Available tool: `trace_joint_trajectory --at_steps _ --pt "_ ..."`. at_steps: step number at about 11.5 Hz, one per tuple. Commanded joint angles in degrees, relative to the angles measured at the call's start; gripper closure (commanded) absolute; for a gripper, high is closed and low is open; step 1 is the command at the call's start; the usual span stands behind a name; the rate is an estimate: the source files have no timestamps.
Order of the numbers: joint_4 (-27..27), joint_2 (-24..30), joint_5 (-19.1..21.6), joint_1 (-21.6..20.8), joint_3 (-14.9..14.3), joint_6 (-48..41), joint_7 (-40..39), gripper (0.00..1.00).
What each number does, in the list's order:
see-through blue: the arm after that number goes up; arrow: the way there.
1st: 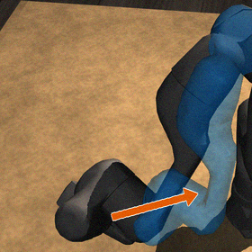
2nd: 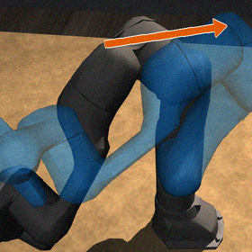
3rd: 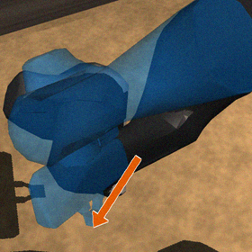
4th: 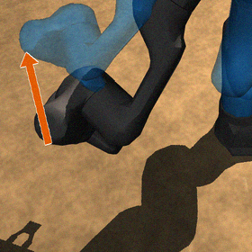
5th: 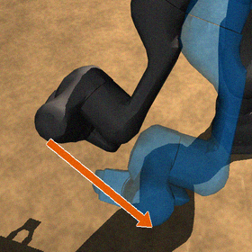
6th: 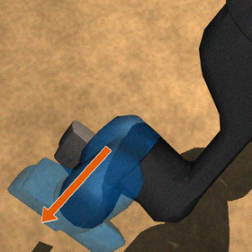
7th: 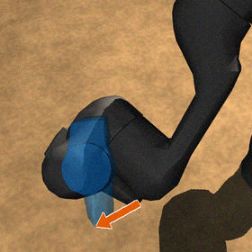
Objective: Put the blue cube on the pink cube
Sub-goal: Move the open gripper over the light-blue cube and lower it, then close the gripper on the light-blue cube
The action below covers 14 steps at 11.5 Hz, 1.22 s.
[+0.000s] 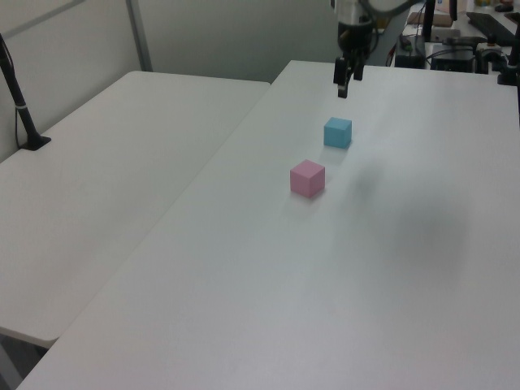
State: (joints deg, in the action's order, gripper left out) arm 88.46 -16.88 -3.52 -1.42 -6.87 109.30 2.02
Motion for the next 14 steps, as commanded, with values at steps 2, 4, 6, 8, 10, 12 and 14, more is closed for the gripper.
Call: trace_joint_trajectory --at_steps 2,4,6,8,10,12,14 --pt "-0.1 -7.7 -3.0 4.0 -0.4 7.8 -1.6 0.0" --pt "-0.6 -11.3 -4.3 5.5 -0.4 12.1 -1.4 0.0" --pt "-0.7 -14.1 -4.8 5.8 -0.4 15.2 -1.1 0.0" --pt "-0.7 -15.5 -4.8 5.7 -0.4 17.8 -0.4 0.0" --pt "-0.3 -15.5 -4.5 5.9 -0.3 19.8 0.5 0.36" --pt "-0.4 -15.1 -4.3 6.0 -0.2 19.7 0.5 0.64" --pt "0.0 -12.1 -4.2 4.9 0.5 17.9 1.4 0.65"
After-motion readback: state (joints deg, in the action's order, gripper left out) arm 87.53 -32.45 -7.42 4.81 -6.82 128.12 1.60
